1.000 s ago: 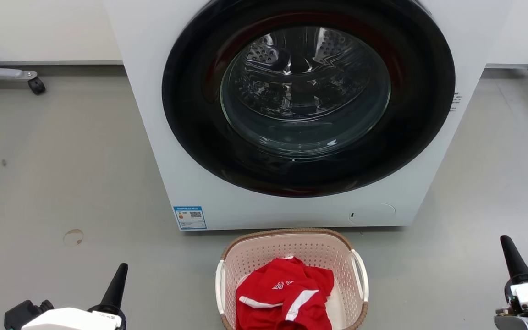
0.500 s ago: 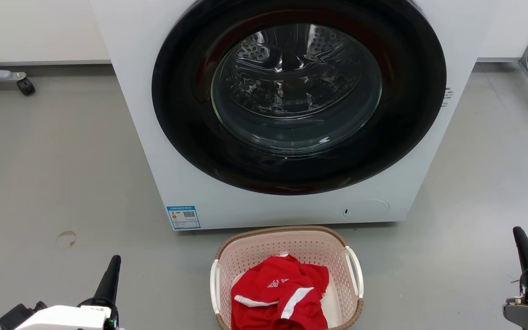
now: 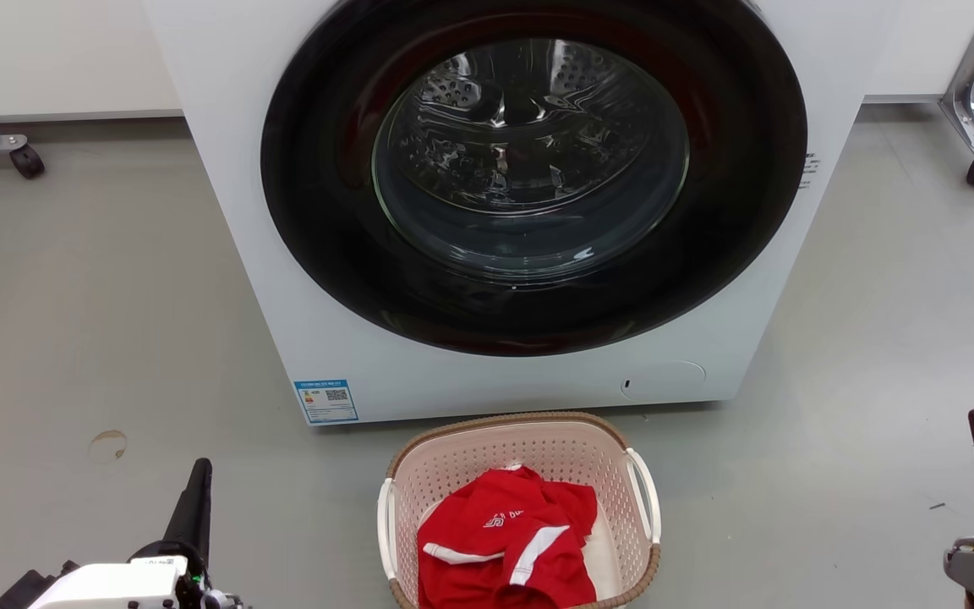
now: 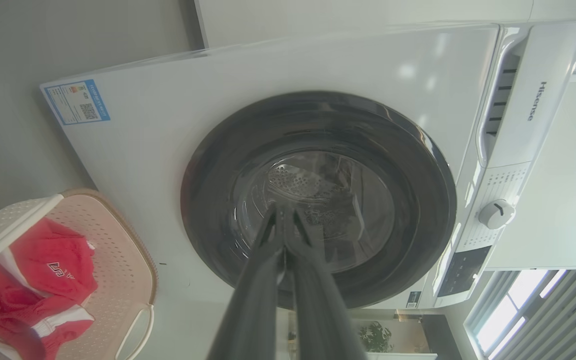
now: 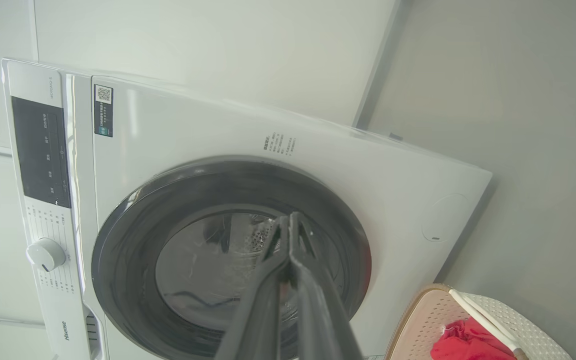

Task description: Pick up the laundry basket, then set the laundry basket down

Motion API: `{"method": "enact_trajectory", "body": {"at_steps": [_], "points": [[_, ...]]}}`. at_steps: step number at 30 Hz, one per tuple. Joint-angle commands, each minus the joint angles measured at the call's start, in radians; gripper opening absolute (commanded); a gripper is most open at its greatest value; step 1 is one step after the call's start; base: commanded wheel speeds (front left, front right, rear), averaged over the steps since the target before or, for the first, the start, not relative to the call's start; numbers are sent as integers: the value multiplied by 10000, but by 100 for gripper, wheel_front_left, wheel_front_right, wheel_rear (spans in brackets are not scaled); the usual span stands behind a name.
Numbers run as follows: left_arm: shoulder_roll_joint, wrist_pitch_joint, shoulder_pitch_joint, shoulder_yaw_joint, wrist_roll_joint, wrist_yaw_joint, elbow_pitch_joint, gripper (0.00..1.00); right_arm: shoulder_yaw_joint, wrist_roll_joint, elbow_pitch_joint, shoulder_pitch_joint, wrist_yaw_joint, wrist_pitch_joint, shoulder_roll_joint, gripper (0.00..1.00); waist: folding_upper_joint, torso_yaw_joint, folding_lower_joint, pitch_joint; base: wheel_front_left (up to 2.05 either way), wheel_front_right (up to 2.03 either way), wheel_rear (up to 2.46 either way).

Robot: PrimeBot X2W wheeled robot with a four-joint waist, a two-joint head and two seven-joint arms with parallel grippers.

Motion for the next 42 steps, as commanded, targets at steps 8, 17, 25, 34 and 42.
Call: {"method": "enact_trajectory", "body": {"at_steps": [8, 17, 25, 34, 42], "points": [[-166, 139, -724, 714, -244, -247, -96, 0, -79, 472, -376, -672, 31, 187, -205, 0, -1, -67, -1, 27, 0, 0, 0], [-212, 190, -728, 778, -191, -247, -91, 0, -85, 468, -375, -673, 31, 191, -201, 0, -1, -67, -1, 27, 0, 0, 0], [-249, 232, -731, 830, -147, -247, -86, 0, -89, 464, -375, -673, 31, 195, -198, 0, -1, -67, -1, 27, 0, 0, 0], [-288, 276, -735, 884, -102, -247, -82, 0, -94, 460, -375, -674, 31, 199, -195, 0, -1, -67, -1, 27, 0, 0, 0], [-320, 311, -738, 928, -64, -247, -79, 0, -97, 457, -374, -674, 31, 201, -193, 0, -1, -67, -1, 27, 0, 0, 0]]}}
